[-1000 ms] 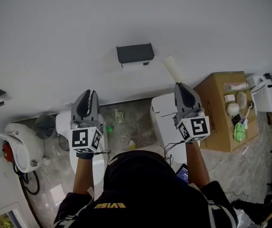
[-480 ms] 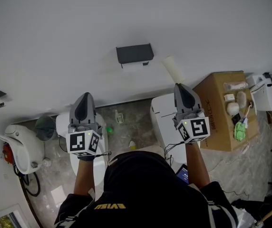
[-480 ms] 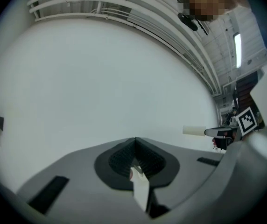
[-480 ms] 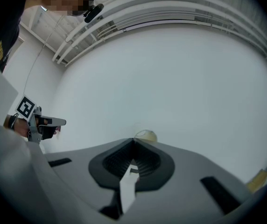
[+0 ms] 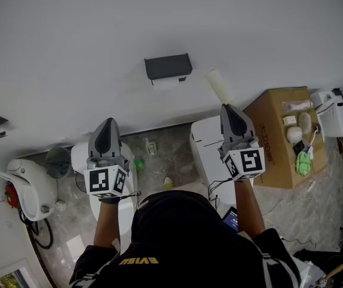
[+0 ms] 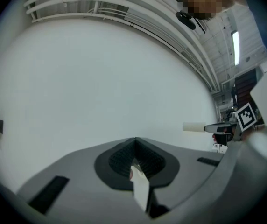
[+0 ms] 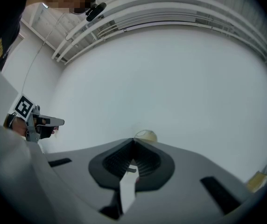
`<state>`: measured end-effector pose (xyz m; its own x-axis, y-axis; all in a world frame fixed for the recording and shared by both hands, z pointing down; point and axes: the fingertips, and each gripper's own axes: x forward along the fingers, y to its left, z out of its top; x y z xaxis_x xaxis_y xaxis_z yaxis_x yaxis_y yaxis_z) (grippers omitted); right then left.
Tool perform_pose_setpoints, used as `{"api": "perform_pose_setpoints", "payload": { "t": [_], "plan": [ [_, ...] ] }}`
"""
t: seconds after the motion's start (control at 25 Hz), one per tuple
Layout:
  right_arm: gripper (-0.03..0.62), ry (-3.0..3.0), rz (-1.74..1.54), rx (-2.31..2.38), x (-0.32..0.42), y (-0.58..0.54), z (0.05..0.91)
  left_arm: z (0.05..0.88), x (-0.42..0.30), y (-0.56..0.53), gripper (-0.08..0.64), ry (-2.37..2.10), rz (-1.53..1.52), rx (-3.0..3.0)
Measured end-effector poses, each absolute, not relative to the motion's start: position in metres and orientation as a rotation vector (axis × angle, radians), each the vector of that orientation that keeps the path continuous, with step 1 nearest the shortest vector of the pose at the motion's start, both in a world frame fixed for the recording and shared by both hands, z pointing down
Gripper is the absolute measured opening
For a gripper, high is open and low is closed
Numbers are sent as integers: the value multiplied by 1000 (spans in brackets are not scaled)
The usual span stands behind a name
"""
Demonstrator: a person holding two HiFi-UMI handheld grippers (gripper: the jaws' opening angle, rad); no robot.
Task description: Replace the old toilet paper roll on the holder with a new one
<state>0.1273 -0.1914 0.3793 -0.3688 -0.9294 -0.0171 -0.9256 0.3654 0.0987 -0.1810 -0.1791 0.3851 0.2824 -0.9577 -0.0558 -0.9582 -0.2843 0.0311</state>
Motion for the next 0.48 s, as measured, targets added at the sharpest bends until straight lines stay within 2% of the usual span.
{"api": "perform_pose_setpoints", "payload": {
  "t": [0.48],
  "plan": [
    [-5,-2563,-137,1737,130,-189,380,390,-172,-178,11,1854,75,-2533]
  ]
}}
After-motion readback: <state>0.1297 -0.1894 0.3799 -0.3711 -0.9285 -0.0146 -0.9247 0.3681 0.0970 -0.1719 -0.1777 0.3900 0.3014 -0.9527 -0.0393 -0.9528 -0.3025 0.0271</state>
